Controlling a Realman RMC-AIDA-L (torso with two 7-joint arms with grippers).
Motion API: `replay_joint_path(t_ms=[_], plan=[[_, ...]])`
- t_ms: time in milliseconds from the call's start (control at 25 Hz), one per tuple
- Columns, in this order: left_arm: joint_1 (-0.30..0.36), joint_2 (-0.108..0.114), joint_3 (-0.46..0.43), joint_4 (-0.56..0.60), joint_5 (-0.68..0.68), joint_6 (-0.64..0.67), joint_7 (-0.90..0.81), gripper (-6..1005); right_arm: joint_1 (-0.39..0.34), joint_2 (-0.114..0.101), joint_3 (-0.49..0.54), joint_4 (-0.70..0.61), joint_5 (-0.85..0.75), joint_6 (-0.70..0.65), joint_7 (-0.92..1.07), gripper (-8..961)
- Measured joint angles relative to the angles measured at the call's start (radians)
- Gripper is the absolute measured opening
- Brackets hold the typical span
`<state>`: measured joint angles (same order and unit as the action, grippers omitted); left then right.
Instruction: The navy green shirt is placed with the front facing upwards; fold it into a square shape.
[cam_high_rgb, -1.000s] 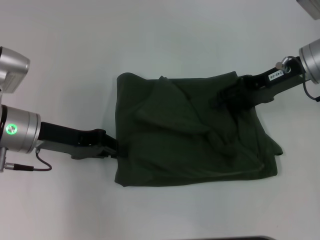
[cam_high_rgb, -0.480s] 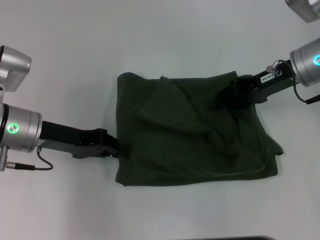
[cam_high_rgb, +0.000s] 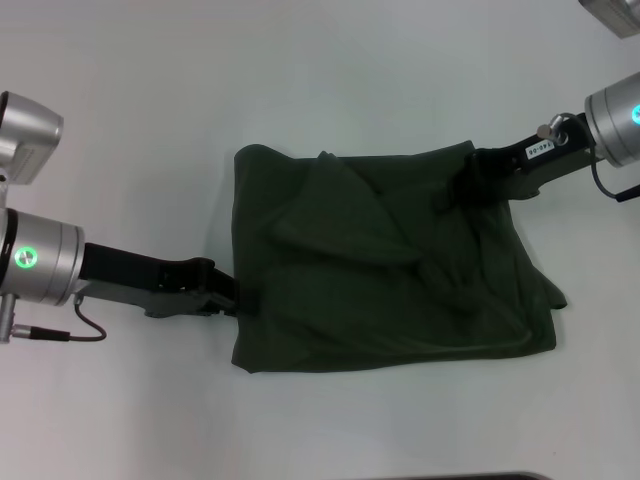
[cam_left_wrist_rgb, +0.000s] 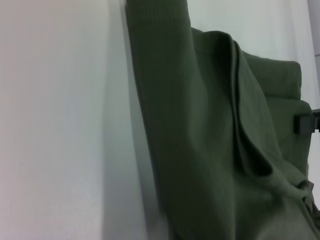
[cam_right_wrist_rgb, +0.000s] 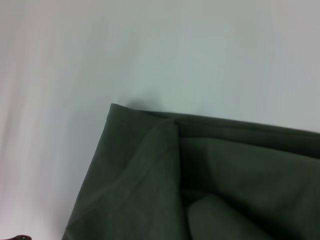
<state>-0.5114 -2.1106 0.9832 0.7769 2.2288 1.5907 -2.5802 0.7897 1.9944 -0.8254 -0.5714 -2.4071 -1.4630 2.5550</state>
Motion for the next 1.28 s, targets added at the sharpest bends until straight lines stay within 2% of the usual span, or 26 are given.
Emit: replay_joint_path(t_ms=[120, 600, 1000, 1280], plan=[[0.004, 0.001, 0.000, 0.000, 0.000, 0.000, -0.001, 44, -0.002, -0.001, 0.003, -0.017, 0.000, -0.002, 0.001, 44], [0.012, 0.001, 0.000, -0.004, 0.000, 0.009, -0.002, 28, -0.016, 0.002, 0.057, -0.126, 0.014, -0.047, 0.009, 66], [0.013, 0.000, 0.002, -0.007, 0.014, 0.009, -0.003, 14, -0.022, -0.011, 0.073, -0.128, 0.011, 0.029, 0.011, 106], [0.009, -0.003, 0.004, -0.007, 0.016, 0.009, -0.002, 5, -0.016, -0.013, 0.074, -0.102, 0.015, 0.045, 0.015, 135]])
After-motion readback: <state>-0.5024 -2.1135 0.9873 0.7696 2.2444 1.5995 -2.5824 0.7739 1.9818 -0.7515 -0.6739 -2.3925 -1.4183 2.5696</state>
